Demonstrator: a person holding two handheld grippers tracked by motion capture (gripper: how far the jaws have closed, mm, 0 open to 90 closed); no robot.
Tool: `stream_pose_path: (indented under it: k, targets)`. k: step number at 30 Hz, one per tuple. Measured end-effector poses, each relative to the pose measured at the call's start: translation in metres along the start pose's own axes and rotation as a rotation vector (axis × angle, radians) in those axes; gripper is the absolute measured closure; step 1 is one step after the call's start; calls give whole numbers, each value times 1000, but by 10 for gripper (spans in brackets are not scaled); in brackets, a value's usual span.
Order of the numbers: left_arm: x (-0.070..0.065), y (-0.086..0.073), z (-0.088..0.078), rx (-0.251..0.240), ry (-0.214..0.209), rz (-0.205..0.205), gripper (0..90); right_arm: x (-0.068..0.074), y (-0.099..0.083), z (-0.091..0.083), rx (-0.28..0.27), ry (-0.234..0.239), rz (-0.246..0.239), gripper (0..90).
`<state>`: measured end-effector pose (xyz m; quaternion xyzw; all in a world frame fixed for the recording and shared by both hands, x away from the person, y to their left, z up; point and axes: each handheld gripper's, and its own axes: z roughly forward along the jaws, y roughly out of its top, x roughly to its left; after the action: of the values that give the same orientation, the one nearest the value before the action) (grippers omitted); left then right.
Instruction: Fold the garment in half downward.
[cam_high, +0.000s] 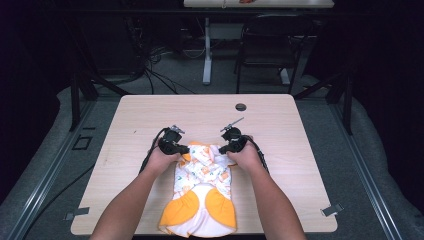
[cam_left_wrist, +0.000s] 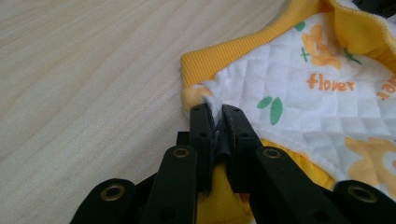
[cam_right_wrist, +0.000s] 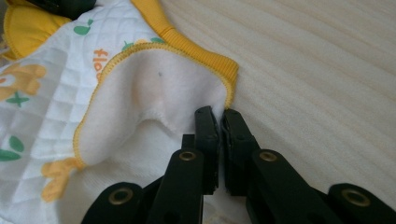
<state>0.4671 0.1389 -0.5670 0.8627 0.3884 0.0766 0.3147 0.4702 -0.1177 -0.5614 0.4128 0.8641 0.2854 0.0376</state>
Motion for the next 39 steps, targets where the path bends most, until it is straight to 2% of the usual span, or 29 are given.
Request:
stream_pose_path:
  k: [1, 2, 3, 5, 10, 14, 15, 20, 23, 29, 39]
  targets:
    - [0, 0, 0, 1, -2, -6, 839, 0, 1, -1, 21, -12, -24, 868]
    - [0, 0, 0, 3, 0, -7, 839, 0, 1, -1, 21, -12, -24, 868]
    - [1, 1, -1, 9, -8, -14, 841, 2, 2, -1, 21, -33, -41, 871]
    - [1, 1, -1, 13, -14, -20, 843, 4, 3, -2, 21, -44, -43, 874]
    - [-1, 4, -7, -2, -19, -13, 846, 4, 5, -8, -1, -43, -33, 875]
    - [-3, 8, -15, -16, -18, 5, 847, 5, 11, -20, -6, -51, -74, 876]
    - [-3, 11, -20, -25, -14, 11, 847, 8, 14, -26, -21, -59, -93, 876]
    - [-2, 16, -31, -57, -12, 14, 847, 12, 20, -37, -55, -67, -116, 876]
    - [-2, 19, -38, -73, -3, 24, 848, 14, 26, -48, -79, -83, -155, 876]
    - [-1, 27, -51, -113, 7, 31, 847, 16, 31, -59, -119, -95, -163, 876]
    - [0, 38, -65, -161, 23, 41, 847, 19, 42, -74, -133, -125, -197, 876]
